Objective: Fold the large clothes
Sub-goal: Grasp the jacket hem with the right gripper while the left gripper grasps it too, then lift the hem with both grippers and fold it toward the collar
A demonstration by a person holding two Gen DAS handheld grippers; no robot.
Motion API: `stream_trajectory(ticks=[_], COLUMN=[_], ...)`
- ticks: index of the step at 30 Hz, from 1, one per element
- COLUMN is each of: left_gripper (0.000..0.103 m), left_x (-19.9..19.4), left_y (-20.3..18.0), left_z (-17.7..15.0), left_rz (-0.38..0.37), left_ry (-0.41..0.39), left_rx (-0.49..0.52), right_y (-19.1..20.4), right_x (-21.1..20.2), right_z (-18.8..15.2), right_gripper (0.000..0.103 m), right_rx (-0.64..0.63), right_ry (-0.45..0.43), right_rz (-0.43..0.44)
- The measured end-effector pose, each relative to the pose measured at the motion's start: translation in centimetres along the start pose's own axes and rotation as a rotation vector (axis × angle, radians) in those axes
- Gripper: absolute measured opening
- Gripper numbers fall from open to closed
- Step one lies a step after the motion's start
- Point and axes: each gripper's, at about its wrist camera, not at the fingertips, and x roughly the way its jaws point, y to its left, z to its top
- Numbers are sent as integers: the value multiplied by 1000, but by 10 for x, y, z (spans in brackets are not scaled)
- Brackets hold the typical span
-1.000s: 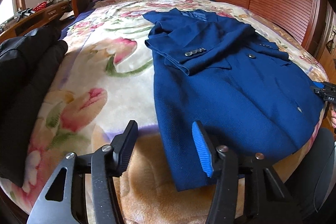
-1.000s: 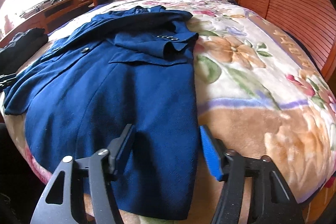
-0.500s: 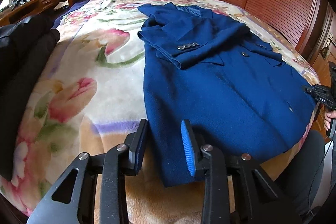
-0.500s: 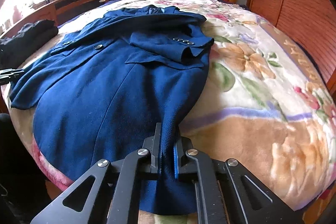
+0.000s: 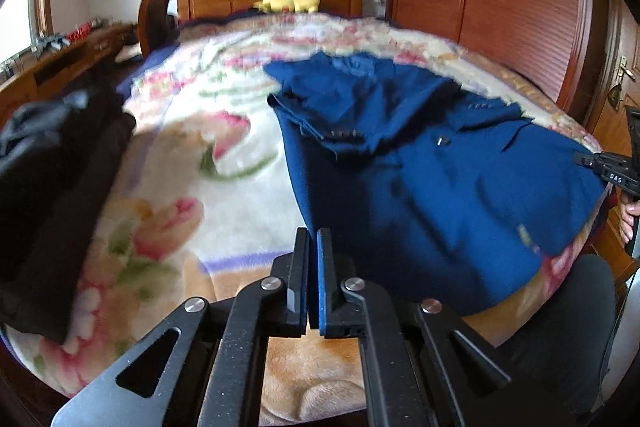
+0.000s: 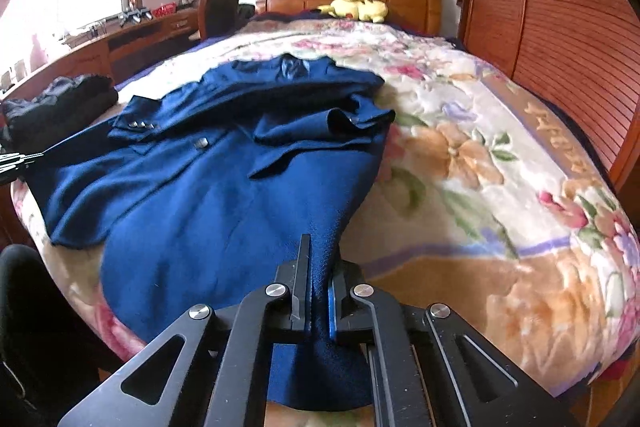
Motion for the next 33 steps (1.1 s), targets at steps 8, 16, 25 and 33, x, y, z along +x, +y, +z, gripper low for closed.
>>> stream_trajectory(ticks=[8, 16, 25, 33], left_gripper=[3, 3, 3, 3], left_x=[-49, -123, -155, -42], left_y=[-19, -32, -25, 8], left_z=[18, 58, 120, 157], left_rz=[-27, -61, -52, 4], left_ry=[-133, -323, -488, -377], left_rx=[40, 77, 106, 69], right_y=[5, 6, -18, -39], right_x=[-50, -136, -179, -64], right_z=[10, 35, 85, 116], right_gripper=[4, 4, 4, 4], right_rx=[-6, -42, -40, -39], right_ry=[-111, -300, -457, -301], right_rz=[50, 70, 63, 13])
